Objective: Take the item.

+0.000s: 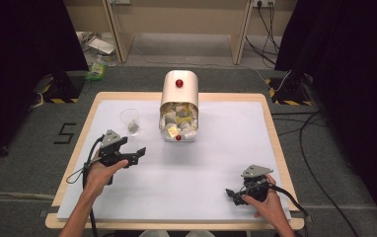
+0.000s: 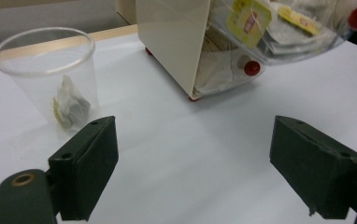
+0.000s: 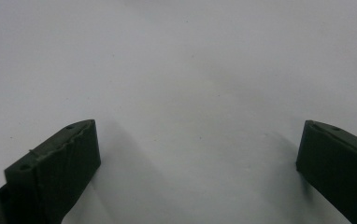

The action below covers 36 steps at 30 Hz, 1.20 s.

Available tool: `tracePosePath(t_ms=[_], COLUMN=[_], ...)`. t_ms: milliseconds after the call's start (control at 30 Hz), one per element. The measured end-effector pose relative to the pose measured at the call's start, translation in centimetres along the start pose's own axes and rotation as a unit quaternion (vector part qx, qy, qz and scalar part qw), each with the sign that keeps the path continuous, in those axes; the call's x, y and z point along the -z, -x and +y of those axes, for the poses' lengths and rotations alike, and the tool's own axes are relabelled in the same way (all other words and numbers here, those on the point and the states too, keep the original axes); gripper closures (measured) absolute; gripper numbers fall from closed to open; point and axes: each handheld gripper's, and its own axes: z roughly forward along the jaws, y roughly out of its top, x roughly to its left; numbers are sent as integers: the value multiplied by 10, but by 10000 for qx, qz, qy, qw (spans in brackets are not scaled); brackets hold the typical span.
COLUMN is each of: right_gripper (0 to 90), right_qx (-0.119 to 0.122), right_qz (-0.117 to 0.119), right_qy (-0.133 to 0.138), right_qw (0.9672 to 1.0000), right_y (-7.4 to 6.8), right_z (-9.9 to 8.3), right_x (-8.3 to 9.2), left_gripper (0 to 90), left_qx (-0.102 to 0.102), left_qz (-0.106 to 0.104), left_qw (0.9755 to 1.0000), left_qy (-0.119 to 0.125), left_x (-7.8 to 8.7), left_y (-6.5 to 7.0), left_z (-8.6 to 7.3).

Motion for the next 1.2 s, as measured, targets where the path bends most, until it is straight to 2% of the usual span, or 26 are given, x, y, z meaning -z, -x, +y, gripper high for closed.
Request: tracePosePath(t_ms=[33, 67, 400, 533, 633, 667, 867, 1067, 1200], right_gripper=[2, 2, 2, 2, 2, 2, 2, 2, 2], right_qx=[-2, -2, 6, 7, -2, -2, -1, -1, 0], right_qz=[1, 1, 0, 0, 1, 1, -5, -1, 0], right_qy=[0, -1, 1, 1, -2, -1, 6, 0, 2], right_qw=[10000, 10000, 10000, 10000, 10000, 10000, 10000, 10000, 10000], right_y=[0, 0, 0, 0, 0, 0, 0, 0, 0], right_z=[0, 0, 0, 0, 0, 0, 0, 0, 0], right_x=[0, 0, 0, 0, 0, 0, 0, 0, 0], left_gripper=[149, 150, 150, 151, 153, 153, 154, 154, 154], left_qx=[-101, -108, 28, -79, -74, -39, -142, -175, -207], left_qz=[39, 40, -99, -74, -61, -94, -87, -75, -85], left_qw=[9999, 9999, 9999, 9997, 9997, 9996, 9986, 9981, 9971], left_qy=[-7, -29, -112, -199, -236, -271, -507, -582, -730], left_x=[0, 0, 2, 1, -1, -2, -3, 1, 2], left_y=[0, 1, 6, 8, 9, 10, 14, 15, 17], left_z=[-3, -6, -34, -45, -52, -54, -67, -73, -75])
